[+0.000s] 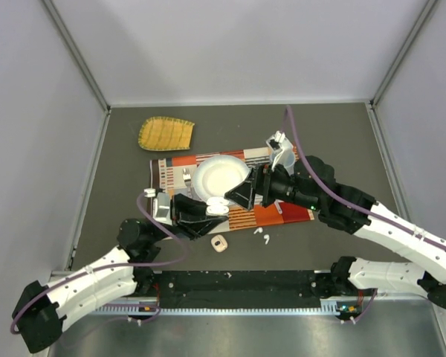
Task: Insert the wireless bluetooth earbuds into the charging case
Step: Open the charging case, then pick up the right earbud from the center of the board.
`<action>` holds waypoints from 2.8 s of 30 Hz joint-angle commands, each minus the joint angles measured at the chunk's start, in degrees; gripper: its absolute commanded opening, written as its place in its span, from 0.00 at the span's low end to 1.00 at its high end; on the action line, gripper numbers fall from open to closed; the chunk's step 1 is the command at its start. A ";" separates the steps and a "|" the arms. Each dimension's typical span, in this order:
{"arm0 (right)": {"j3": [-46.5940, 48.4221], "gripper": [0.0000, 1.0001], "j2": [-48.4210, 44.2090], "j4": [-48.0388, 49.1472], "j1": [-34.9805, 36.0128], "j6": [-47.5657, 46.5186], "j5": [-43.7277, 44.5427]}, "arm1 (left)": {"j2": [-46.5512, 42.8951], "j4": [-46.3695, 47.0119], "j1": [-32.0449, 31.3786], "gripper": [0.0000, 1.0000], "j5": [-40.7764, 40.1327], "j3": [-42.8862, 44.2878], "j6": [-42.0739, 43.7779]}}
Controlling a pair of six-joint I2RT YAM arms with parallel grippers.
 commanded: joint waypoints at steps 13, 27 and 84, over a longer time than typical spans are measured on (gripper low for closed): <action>-5.88 0.89 -7.96 -1.12 0.21 4.16 18.38 | -4.88 -1.75 -0.17 0.00 -0.67 -0.22 -0.82; -11.78 0.99 -4.10 -19.04 -12.71 10.85 8.45 | -9.28 -8.79 -0.08 0.00 -5.94 -0.66 1.55; -15.74 0.53 20.60 -20.29 2.76 25.35 21.82 | -17.10 -12.04 -0.17 0.00 -11.65 -4.80 4.72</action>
